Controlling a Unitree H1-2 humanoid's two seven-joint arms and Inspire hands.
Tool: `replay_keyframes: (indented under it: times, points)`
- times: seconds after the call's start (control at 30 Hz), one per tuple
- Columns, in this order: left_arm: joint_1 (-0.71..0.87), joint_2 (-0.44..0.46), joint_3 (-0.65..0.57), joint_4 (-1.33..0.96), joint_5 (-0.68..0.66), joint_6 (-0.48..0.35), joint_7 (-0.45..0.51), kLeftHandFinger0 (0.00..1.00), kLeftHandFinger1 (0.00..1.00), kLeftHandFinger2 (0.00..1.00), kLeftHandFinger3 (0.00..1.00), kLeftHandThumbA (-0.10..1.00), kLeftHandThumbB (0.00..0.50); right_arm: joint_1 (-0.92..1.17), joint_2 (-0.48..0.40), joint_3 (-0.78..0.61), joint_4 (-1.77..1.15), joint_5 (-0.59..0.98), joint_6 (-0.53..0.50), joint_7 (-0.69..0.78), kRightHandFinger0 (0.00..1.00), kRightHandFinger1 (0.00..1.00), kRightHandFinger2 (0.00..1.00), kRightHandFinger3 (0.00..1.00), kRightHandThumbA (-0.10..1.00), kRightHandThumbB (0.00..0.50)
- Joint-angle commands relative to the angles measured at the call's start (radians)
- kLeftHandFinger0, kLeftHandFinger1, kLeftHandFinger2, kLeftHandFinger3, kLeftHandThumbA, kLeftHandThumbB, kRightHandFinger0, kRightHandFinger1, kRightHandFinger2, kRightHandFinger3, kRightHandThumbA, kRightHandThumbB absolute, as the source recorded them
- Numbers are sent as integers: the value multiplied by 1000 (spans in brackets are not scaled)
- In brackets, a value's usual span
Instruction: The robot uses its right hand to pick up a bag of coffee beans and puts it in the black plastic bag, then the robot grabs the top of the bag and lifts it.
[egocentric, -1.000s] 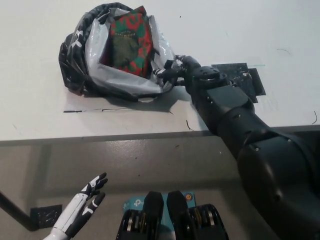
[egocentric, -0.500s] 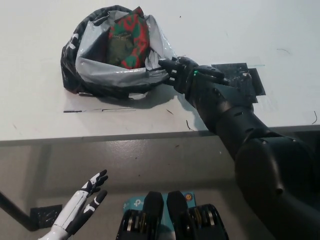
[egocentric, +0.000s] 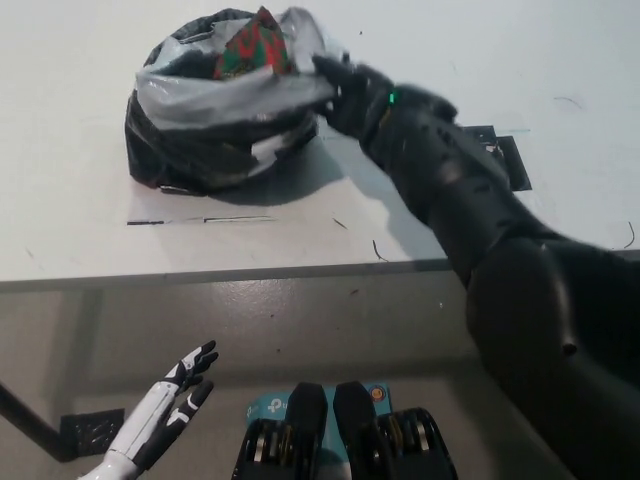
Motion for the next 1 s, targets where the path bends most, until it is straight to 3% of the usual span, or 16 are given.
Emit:
replay_keyframes:
  times: [0.0,0.07,0.1,0.13,0.23,0.43,0.47,0.5,0.53,0.57,0.63,0.7,0.8,0.87,0.9,0.97]
  points:
    - [-9,23,-5,-35,12,-10,-12,1000,1000,1000,1000,1000,256,-167,-38,-10,-38,54,-67,30,0,168,788,1000,-100,98]
    - [-10,23,-7,-32,15,-14,-13,1000,1000,1000,1000,1000,257,-183,-44,-3,-39,51,-67,33,0,191,787,1000,-100,105]
    - [-8,24,-6,-31,15,-17,-13,1000,1000,1000,1000,1000,258,-199,-48,-3,-41,54,-69,31,0,253,789,840,-100,105]
    - [-8,24,-6,-31,12,-16,-15,1000,1000,1000,1000,1000,256,-208,-50,1,-42,51,-68,27,0,292,832,1000,-100,102]
    - [-7,25,-10,-30,10,-19,-22,1000,1000,1000,1000,999,248,-230,-61,15,-45,41,-54,6,0,325,881,1000,-100,108]
    - [-10,29,-20,-22,26,-31,-21,1000,1000,1000,1000,1000,273,-237,-78,29,-50,35,-48,4,0,282,821,1000,-100,102]
    - [-11,28,-21,-22,29,-31,-20,1000,1000,1000,1000,1000,273,-239,-81,32,-51,34,-50,9,0,277,803,926,-100,100]
    - [-12,29,-22,-23,33,-28,-19,1000,1000,1000,1000,1000,281,-239,-83,36,-51,31,-50,13,0,274,792,753,-100,99]
    - [-12,30,-23,-24,38,-26,-19,1000,1000,1000,1000,1000,281,-240,-87,41,-52,28,-48,18,0,276,782,808,-100,99]
    - [-12,30,-23,-24,40,-31,-17,1000,1000,1000,1000,1000,268,-242,-89,46,-53,26,-44,18,0,285,799,1000,-100,99]
    - [-14,31,-24,-19,45,-44,-15,1000,1000,1000,1000,1000,261,-246,-93,57,-56,21,-40,16,0,279,802,942,-100,100]
    - [-14,29,-28,-13,45,-52,-17,1000,1000,1000,1000,1000,266,-247,-101,62,-61,24,-38,21,0,275,818,1000,-100,91]
    - [-11,22,-30,-8,32,-60,-20,1000,1000,1000,1000,1000,272,-249,-111,74,-64,24,-39,25,0,323,828,728,-100,101]
    - [-8,20,-31,-13,33,-56,-19,1000,1000,1000,1000,1000,284,-258,-116,77,-66,25,-34,19,0,352,827,899,-100,100]
    - [-8,20,-31,-10,38,-60,-17,1000,1000,1000,1000,1000,283,-270,-121,80,-68,25,-25,16,0,341,816,867,-100,96]
    - [-9,21,-33,-7,44,-64,-15,1000,1000,1000,1000,1000,284,-286,-126,82,-71,26,-14,8,0,285,773,965,-100,96]
